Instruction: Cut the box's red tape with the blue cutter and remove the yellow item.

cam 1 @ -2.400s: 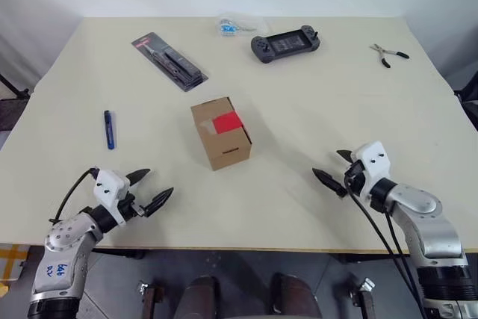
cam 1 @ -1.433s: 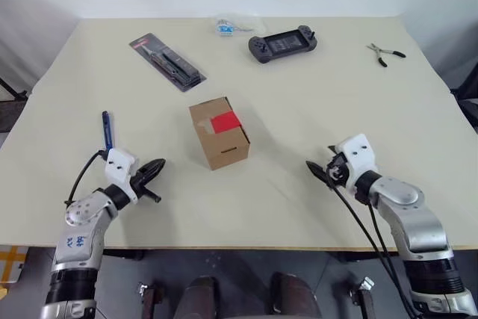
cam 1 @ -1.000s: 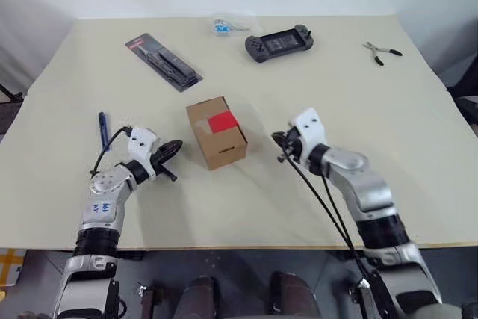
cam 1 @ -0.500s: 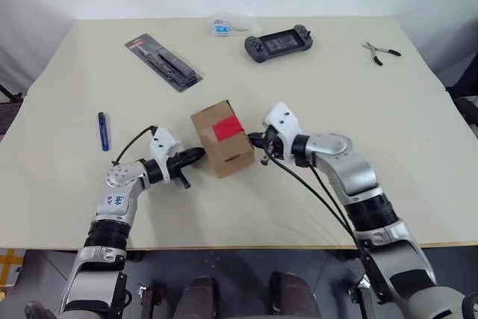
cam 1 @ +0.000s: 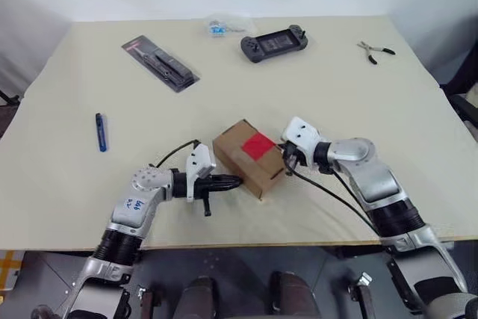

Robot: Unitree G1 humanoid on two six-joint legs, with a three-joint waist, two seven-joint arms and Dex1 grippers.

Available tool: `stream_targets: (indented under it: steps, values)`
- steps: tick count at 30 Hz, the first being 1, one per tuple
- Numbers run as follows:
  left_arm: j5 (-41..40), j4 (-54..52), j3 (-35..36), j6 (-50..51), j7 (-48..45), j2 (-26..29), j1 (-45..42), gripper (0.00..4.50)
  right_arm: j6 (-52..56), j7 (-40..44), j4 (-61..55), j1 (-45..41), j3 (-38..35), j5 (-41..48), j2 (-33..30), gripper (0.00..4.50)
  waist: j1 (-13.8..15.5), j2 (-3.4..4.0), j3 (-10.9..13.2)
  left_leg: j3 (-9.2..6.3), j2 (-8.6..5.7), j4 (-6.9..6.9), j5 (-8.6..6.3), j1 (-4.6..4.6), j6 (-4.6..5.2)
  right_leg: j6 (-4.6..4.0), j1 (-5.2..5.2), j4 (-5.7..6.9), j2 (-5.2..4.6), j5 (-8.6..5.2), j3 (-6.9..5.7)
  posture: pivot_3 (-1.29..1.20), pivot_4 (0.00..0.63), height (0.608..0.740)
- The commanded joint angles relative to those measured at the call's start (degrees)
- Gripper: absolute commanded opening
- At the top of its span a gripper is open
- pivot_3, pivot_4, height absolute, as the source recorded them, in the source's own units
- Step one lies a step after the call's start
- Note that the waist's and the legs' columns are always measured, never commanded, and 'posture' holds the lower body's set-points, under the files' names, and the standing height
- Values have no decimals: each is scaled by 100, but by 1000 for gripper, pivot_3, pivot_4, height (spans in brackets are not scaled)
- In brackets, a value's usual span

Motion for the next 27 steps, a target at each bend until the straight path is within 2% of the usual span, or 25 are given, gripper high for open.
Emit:
stream_targets:
  steps: [1,4,7,11,14,16,20,23,27]
  values:
    - [-43,152,513,-73,31,491,45,0,-93,-734,-207,52,-803,-111,-277,28,-6,1,0,0,0,-1,0,0,0,0,0,-2,0,0,0,0,150,740]
    - [51,632,836,-303,384,640,-136,0,259,-683,-760,471,-1086,-84,-697,28,95,0,0,1,-2,-3,-3,-3,3,1,-2,-8,-1,0,1,0,150,740]
    - [212,1193,1047,-773,797,561,-418,0,788,-324,-1511,1008,-1212,94,-1143,28,161,-1,1,2,-2,-2,-8,-6,6,1,-1,-14,-1,1,0,0,150,740]
    - [497,2442,1128,-1688,1442,217,-1111,0,1582,561,-2760,1884,-1195,667,-1807,28,225,-4,2,9,-3,6,-9,-9,9,1,-1,-19,1,1,4,0,150,740]
    - [495,3058,1081,-2031,1490,-105,-1524,0,2074,943,-3494,2321,-1138,1120,-2048,28,231,-10,3,13,-3,9,-11,-9,12,2,-1,-21,1,1,6,0,150,740]
    - [487,3363,1032,-2192,1436,-303,-1733,0,2234,941,-3731,2432,-1050,1240,-2036,28,221,-21,7,16,-3,11,-13,-9,16,3,-1,-22,1,2,8,0,150,740]
    - [543,3668,669,-2281,879,-695,-2029,0,2425,494,-3842,2208,-703,1250,-1488,28,219,-46,12,17,-3,16,-13,-9,16,2,-1,-20,2,2,8,0,150,740]
    - [545,3733,554,-2293,609,-815,-2132,0,2394,298,-3774,1954,-432,1145,-1192,28,213,-50,14,17,-3,18,-13,-12,16,2,-1,-21,1,2,8,0,150,740]
    - [510,3579,460,-2130,305,-870,-2107,0,2448,290,-3808,1795,-291,1181,-1167,28,214,-53,16,16,-3,17,-13,-11,16,2,-1,-20,1,2,7,0,150,740]
